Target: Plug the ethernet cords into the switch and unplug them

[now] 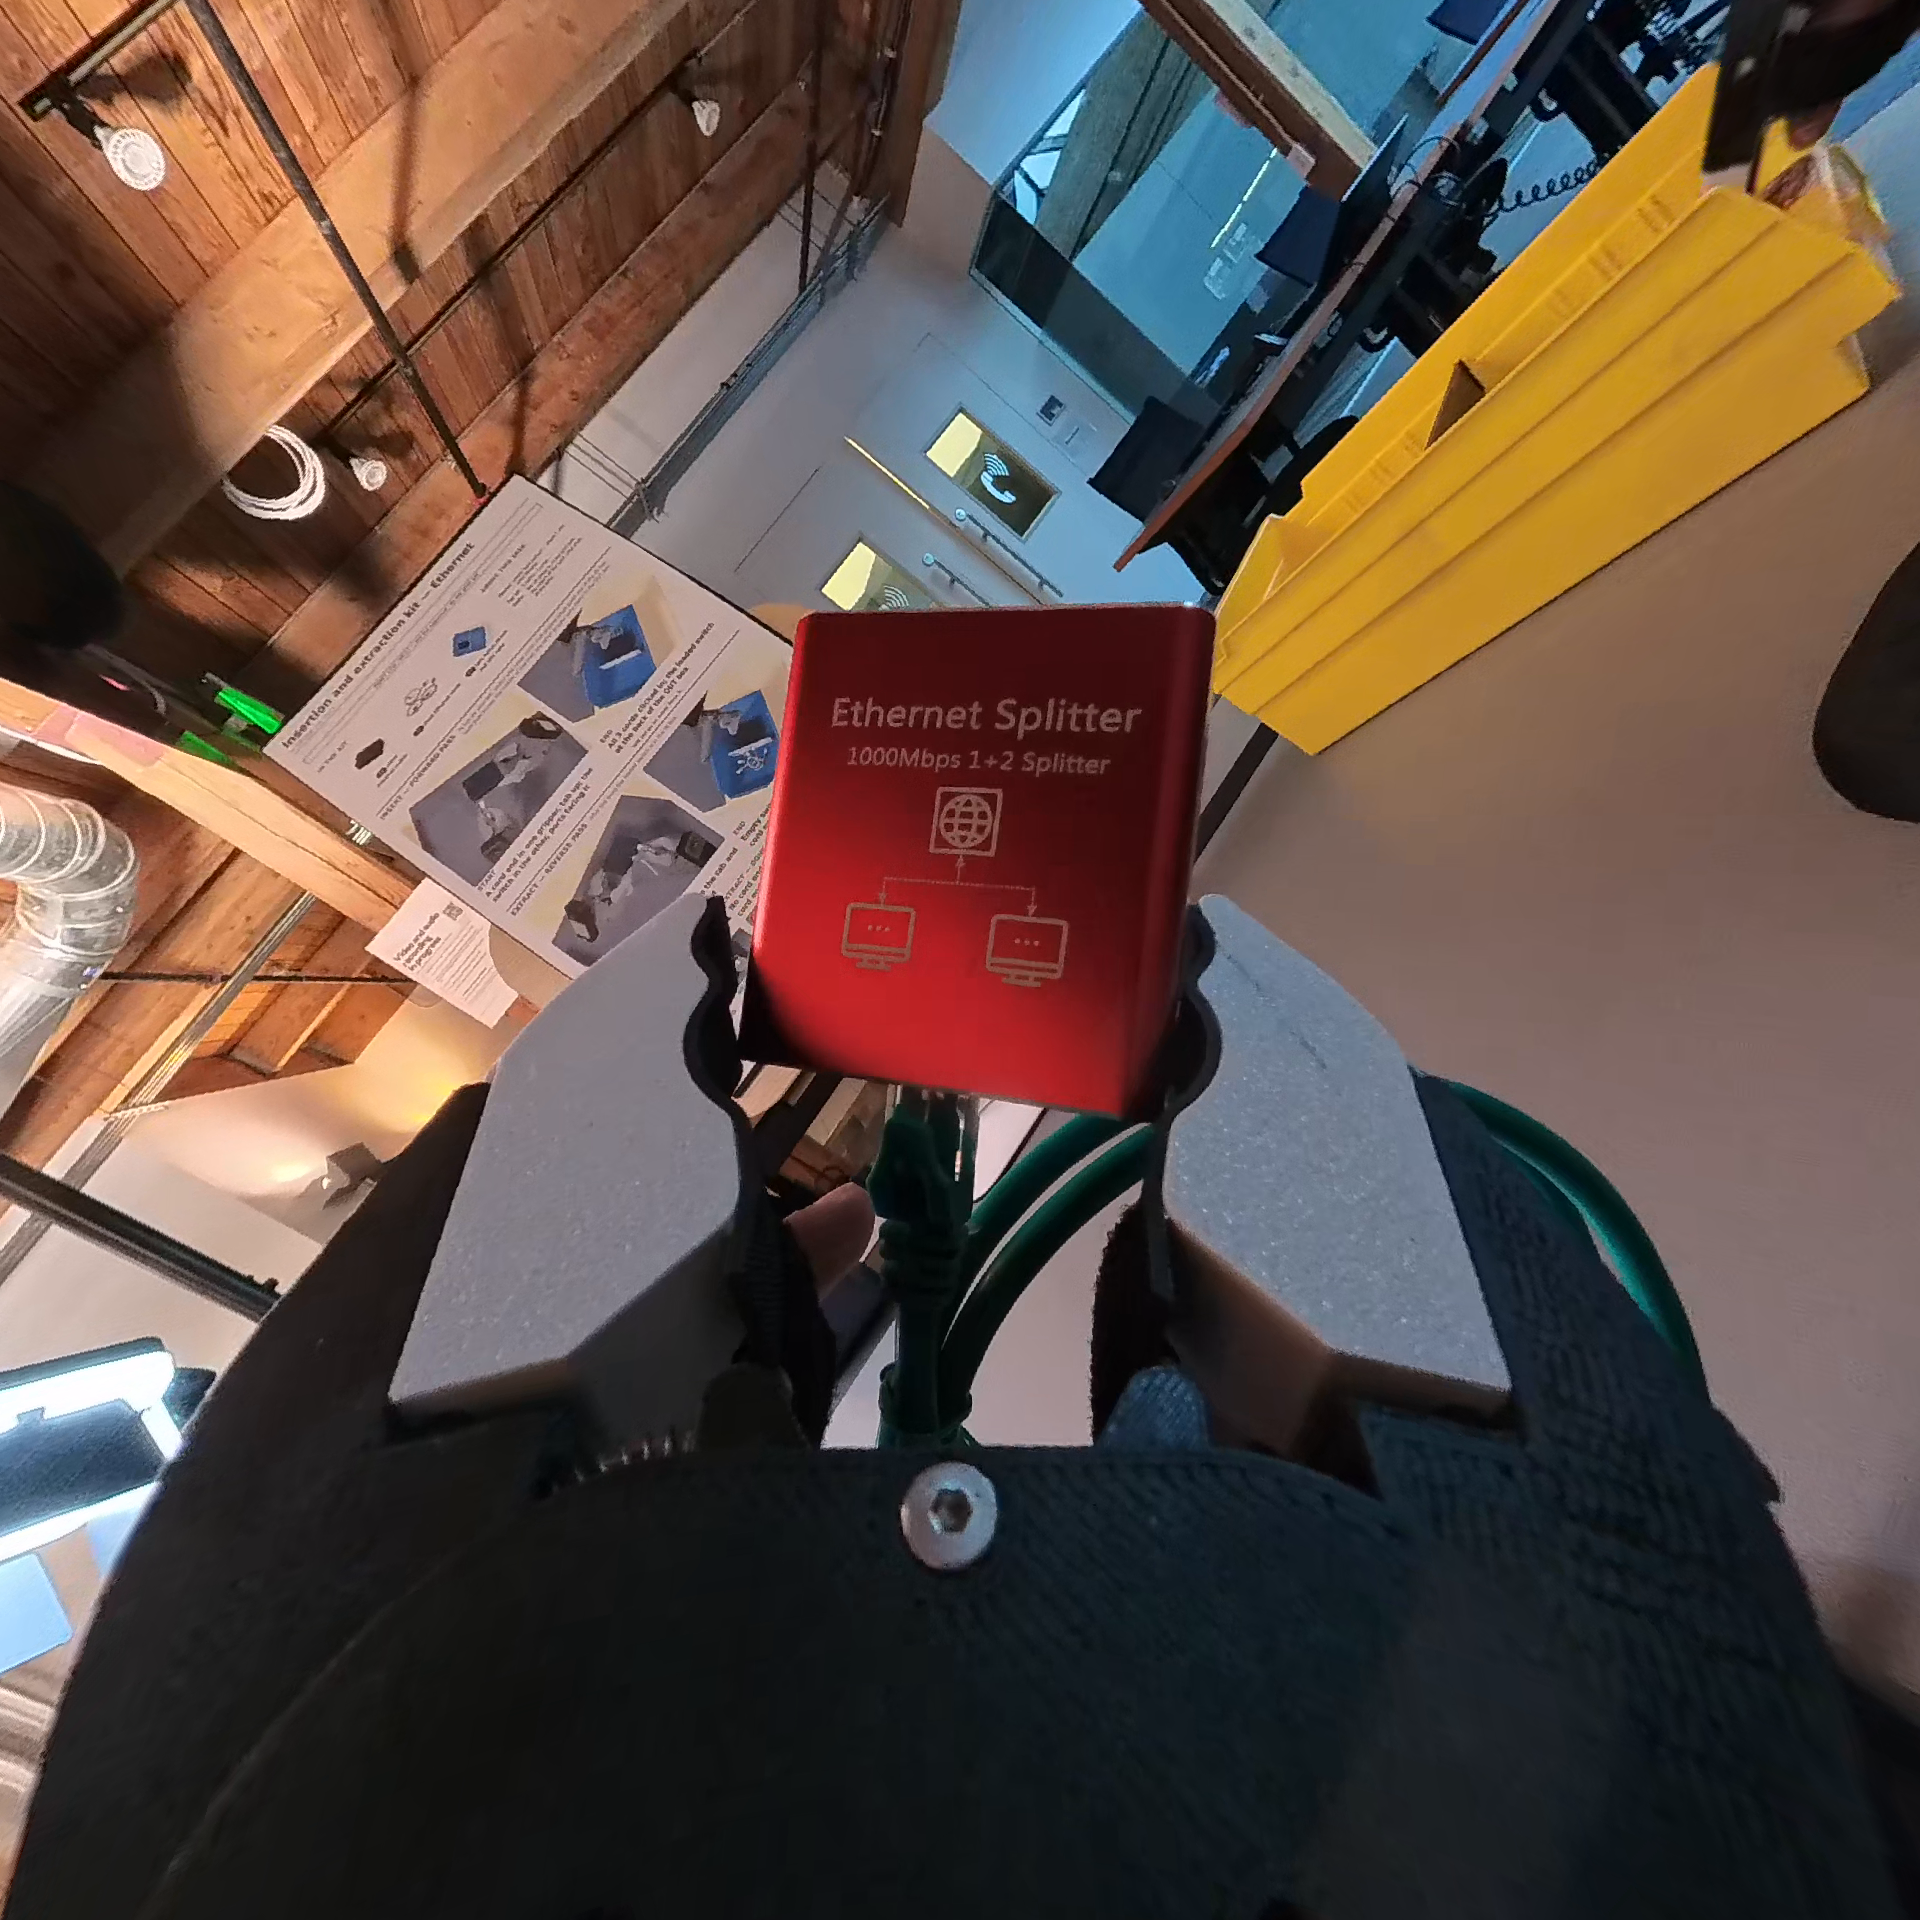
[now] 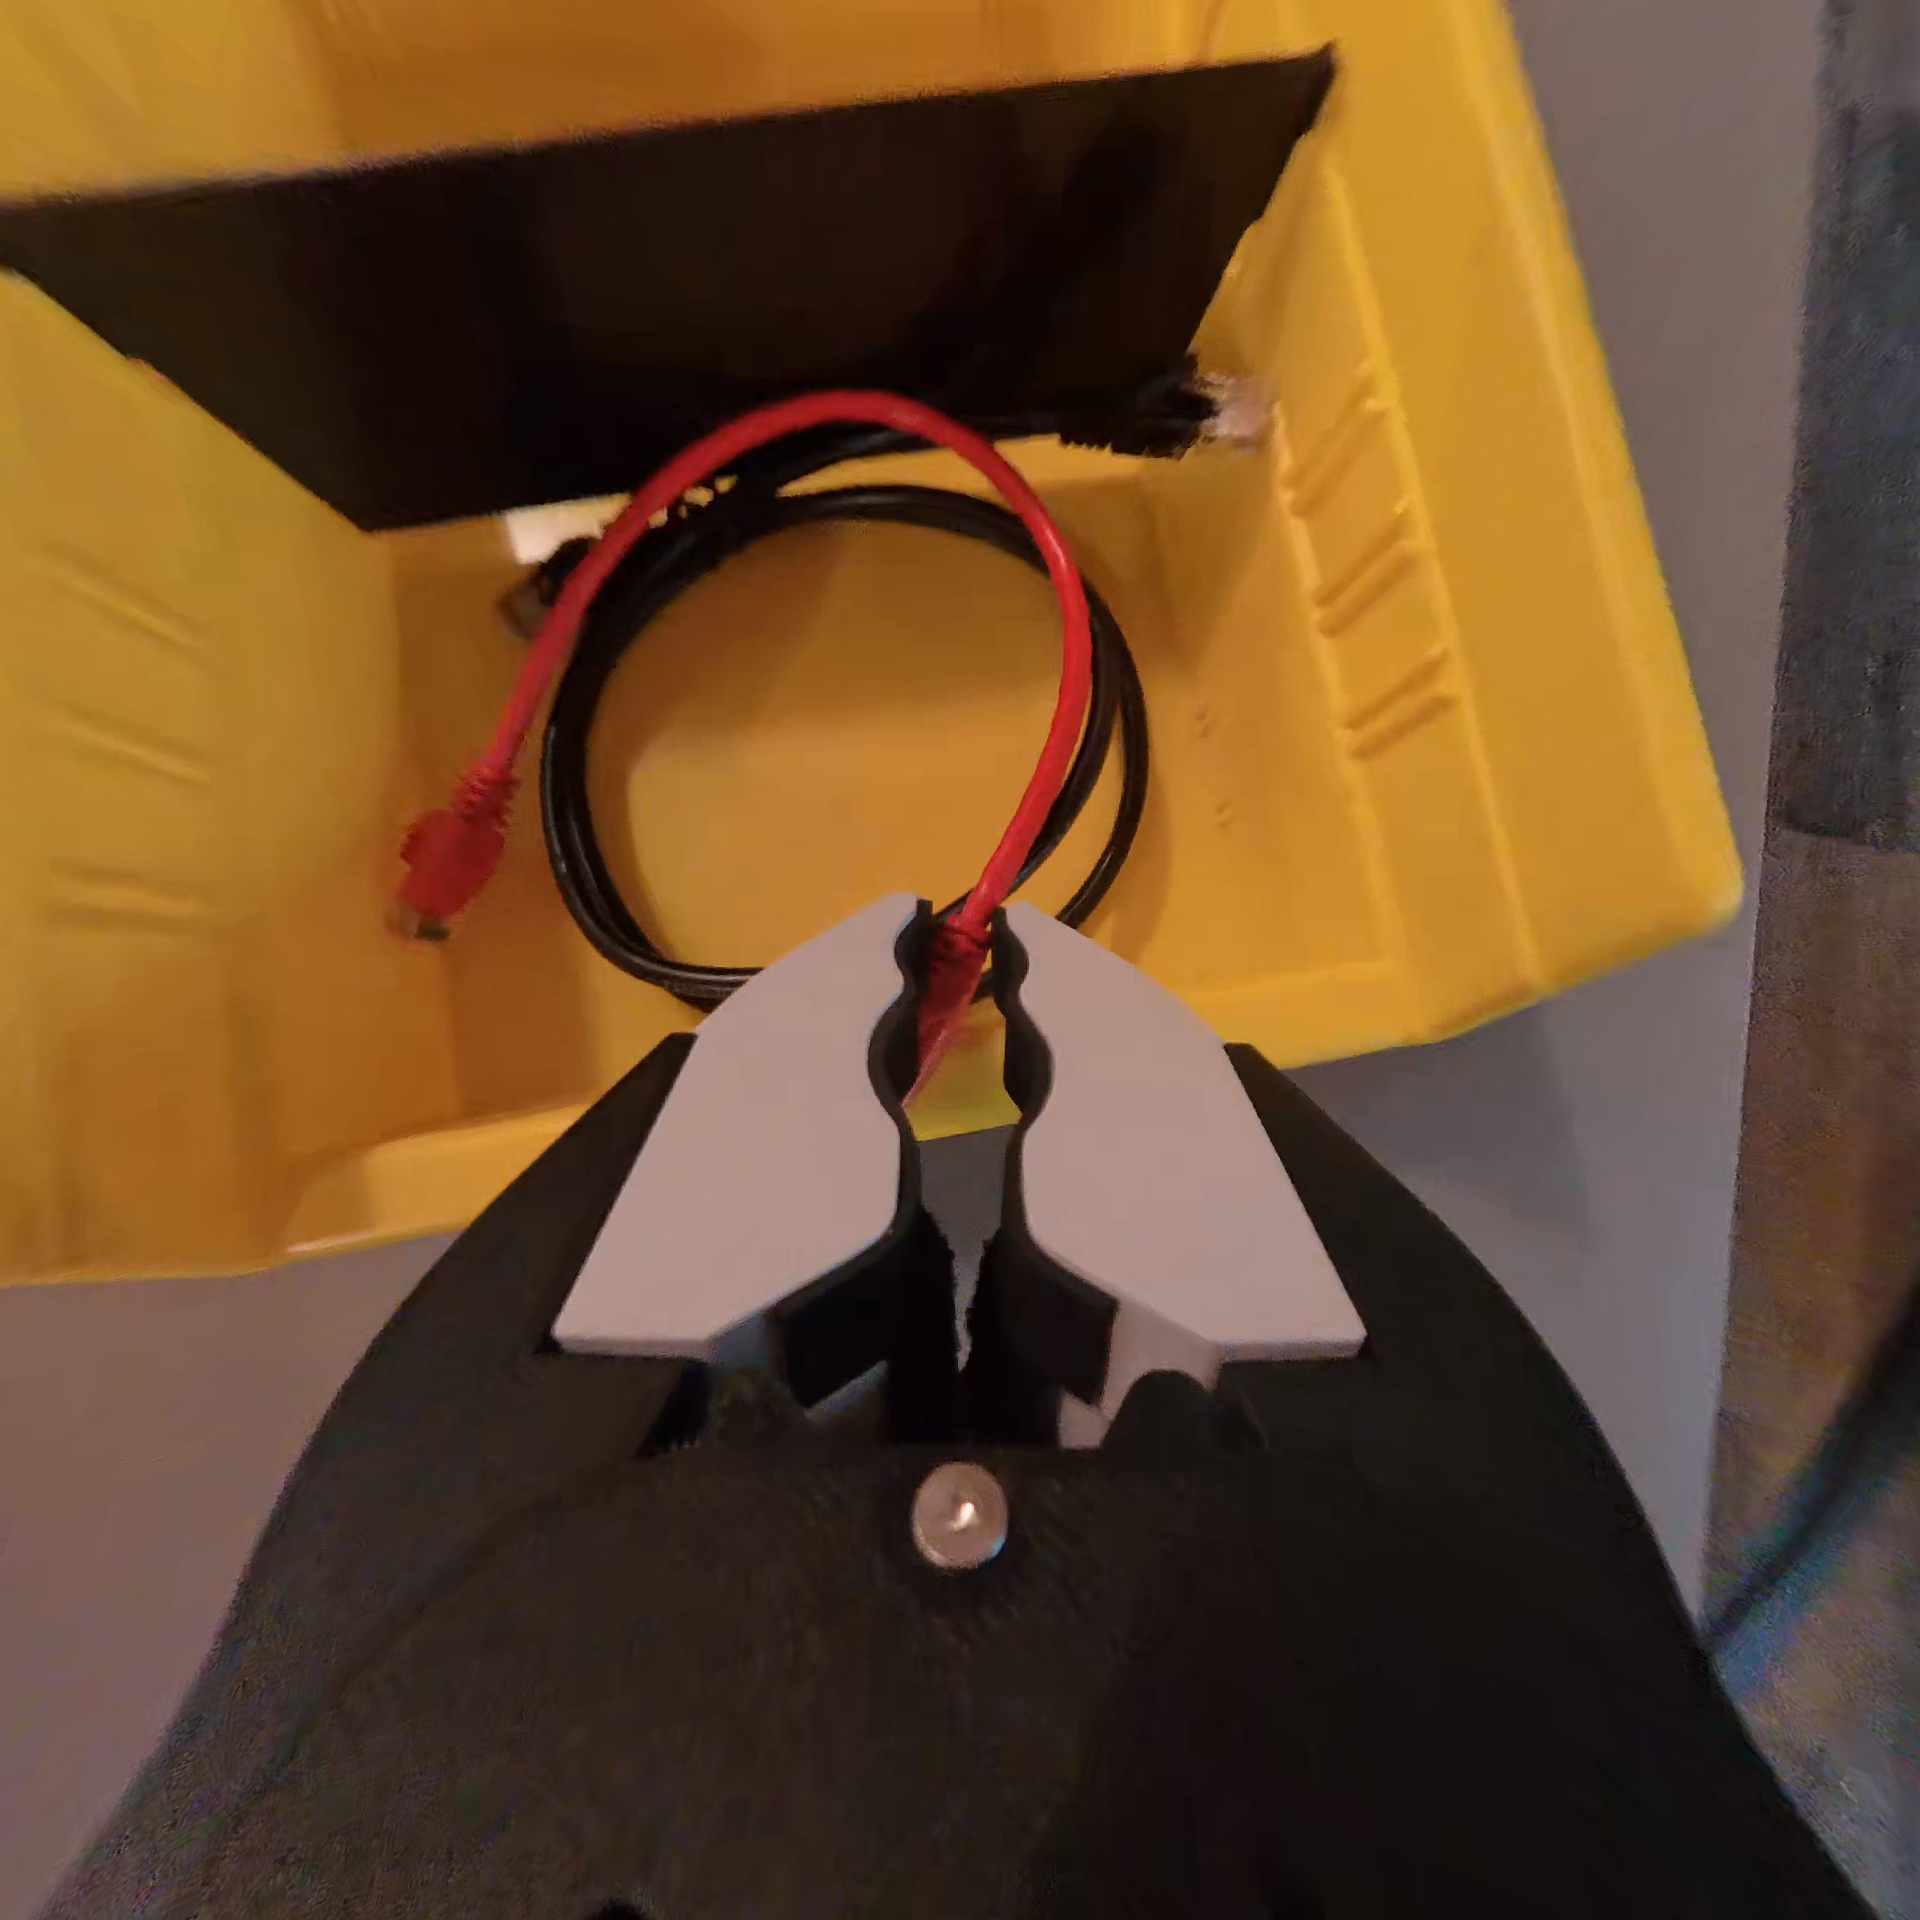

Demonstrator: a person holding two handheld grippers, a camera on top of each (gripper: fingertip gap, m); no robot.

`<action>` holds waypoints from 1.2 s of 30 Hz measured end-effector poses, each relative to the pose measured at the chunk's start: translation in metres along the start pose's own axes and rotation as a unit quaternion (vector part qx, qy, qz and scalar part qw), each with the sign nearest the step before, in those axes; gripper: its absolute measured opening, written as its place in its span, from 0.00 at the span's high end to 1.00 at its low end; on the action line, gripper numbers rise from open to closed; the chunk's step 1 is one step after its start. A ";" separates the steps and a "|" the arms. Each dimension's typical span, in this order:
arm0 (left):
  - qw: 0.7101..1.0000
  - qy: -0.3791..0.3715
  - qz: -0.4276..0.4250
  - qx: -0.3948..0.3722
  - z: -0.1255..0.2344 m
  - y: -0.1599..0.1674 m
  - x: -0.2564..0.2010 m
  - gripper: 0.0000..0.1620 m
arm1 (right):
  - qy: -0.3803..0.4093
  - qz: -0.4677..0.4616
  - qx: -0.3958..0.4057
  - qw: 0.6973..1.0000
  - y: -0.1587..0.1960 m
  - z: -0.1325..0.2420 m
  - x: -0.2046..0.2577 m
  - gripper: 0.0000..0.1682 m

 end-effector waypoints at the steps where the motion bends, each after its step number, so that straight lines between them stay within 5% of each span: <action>1: 1.000 0.000 0.000 -0.001 0.000 0.000 0.000 0.50 | 0.004 0.009 0.028 1.000 -0.004 -0.003 0.001 0.94; 5: 1.000 -0.001 -0.005 0.003 0.002 0.000 0.000 0.50 | -0.020 -0.015 0.176 0.984 -0.007 -0.034 0.007 0.94; 14: 1.000 -0.007 0.006 0.010 0.002 0.007 0.003 0.50 | -0.017 -0.032 0.215 0.976 0.014 -0.016 0.012 0.92; 19: 1.000 -0.003 0.002 0.007 0.001 0.004 -0.001 0.50 | 0.065 -0.069 0.171 0.981 0.058 0.017 0.021 0.94; 27: 1.000 0.006 -0.001 -0.005 0.000 -0.002 -0.004 0.50 | 0.016 -0.132 0.091 0.987 0.101 0.049 0.054 0.93; 31: 1.000 0.008 0.006 -0.002 0.001 -0.001 -0.003 0.50 | -0.050 -0.118 0.102 0.986 0.104 0.061 0.071 0.67; 36: 1.000 0.020 0.018 0.002 -0.001 -0.001 -0.002 0.50 | -0.039 -0.085 0.049 0.994 0.096 0.086 0.073 0.66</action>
Point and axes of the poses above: each gripper's, where its closed fingertips meet, z back along the fingers, y out of its underside, x = y × z across the jaws, the point moved 9 cm from there along z, back along the fingers, and after that the axes turned 13 degrees about -z, right-handed, at the moved point
